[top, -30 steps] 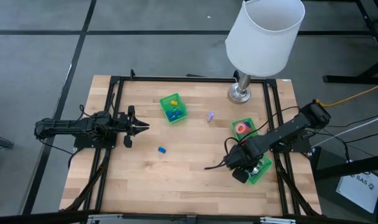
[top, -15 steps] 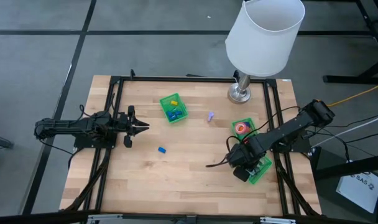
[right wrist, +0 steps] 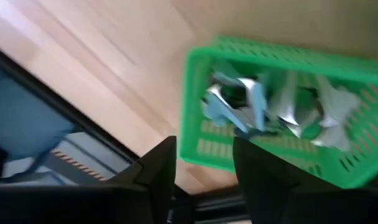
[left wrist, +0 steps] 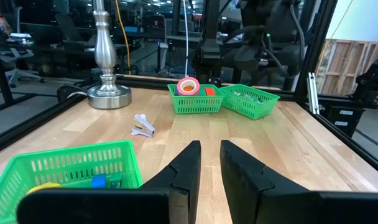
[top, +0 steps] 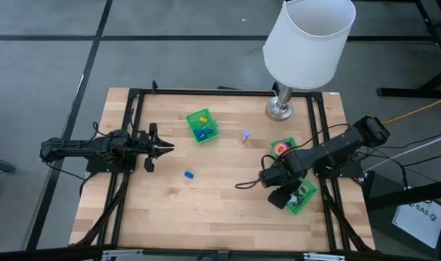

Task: Pick and place Stapler, Stapler remover, tape
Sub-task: Put the violet staple remover into the bottom left green bin

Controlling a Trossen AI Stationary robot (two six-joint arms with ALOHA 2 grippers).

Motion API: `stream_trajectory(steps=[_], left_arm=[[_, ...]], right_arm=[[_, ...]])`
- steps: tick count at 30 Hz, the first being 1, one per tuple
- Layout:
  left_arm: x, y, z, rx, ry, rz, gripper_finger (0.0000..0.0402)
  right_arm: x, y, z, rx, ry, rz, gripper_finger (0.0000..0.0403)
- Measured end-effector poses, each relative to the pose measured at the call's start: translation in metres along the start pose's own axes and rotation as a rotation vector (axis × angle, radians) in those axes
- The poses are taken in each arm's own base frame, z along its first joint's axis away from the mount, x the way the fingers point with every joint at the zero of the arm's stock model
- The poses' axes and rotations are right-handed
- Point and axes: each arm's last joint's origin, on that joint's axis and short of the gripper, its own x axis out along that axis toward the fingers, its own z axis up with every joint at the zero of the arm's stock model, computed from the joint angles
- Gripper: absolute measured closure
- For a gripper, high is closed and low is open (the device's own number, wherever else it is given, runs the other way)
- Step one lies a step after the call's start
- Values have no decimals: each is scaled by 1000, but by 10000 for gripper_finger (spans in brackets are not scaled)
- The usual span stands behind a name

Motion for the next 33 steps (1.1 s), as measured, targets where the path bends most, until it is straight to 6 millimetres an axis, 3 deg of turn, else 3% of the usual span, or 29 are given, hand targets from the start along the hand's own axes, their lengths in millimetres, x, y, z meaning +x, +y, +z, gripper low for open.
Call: stream_trajectory(steps=[18,26,33], left_arm=[[0,0,0,0,0,0,343],[0,0,0,0,0,0,343],[0,0,0,0,0,0,343]], right_arm=[[-9,21,25,-255,-133,271,243],[-3,30,48,-531,-235,307,244],[-11,33,71,-853,-387,176,244]])
